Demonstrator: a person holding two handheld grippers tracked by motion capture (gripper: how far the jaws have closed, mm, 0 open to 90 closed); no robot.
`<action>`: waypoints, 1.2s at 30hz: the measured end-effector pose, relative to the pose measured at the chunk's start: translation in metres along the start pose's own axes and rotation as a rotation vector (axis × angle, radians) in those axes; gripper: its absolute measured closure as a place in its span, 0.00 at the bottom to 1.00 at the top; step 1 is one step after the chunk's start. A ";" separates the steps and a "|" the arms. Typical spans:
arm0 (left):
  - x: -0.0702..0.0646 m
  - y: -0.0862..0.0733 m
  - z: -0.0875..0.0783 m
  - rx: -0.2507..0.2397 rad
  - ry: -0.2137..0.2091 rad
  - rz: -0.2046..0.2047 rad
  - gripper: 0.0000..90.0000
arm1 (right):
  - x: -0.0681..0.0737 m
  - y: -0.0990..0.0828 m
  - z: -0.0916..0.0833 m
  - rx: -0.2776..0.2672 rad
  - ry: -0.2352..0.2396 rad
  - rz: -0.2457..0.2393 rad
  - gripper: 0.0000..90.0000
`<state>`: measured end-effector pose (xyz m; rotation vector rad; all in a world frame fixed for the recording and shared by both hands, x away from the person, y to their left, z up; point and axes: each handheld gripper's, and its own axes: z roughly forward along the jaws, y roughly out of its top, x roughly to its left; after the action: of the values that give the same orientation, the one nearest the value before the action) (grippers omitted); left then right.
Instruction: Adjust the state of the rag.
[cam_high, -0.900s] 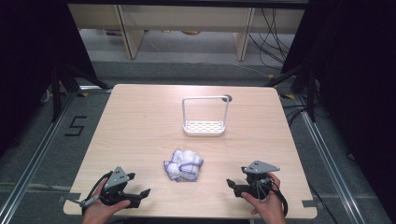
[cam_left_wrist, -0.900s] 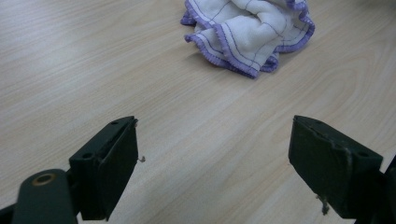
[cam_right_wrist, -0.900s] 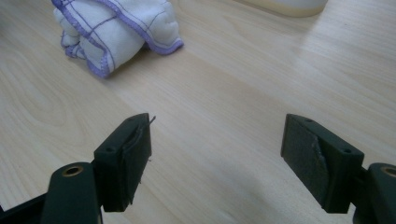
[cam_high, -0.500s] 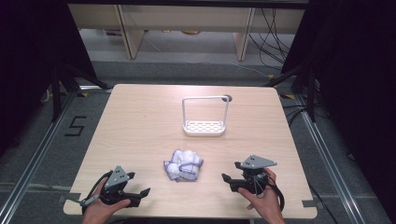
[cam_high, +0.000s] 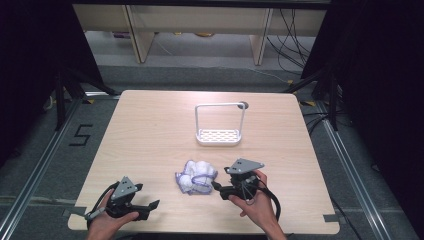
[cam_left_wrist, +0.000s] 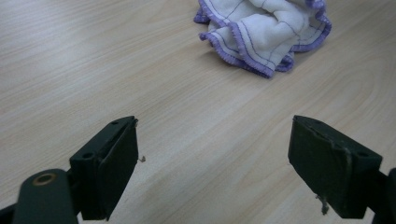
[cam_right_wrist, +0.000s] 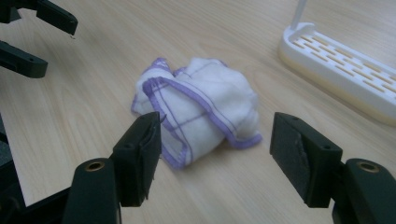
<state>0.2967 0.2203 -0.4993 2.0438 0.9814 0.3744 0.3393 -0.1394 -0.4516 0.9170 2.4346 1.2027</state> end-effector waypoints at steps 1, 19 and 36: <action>-0.001 0.000 0.002 -0.015 0.006 -0.023 0.18 | 0.002 0.003 0.003 0.012 0.005 -0.011 0.39; 0.007 0.001 0.005 0.023 -0.001 -0.011 0.18 | 0.032 0.034 0.061 0.049 0.063 -0.086 0.41; 0.006 0.001 0.007 0.025 -0.004 -0.006 0.18 | 0.010 0.048 0.015 -0.003 0.043 -0.142 0.97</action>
<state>0.3054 0.2207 -0.5033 2.0631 0.9942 0.3557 0.3592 -0.1023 -0.4229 0.7109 2.4833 1.1876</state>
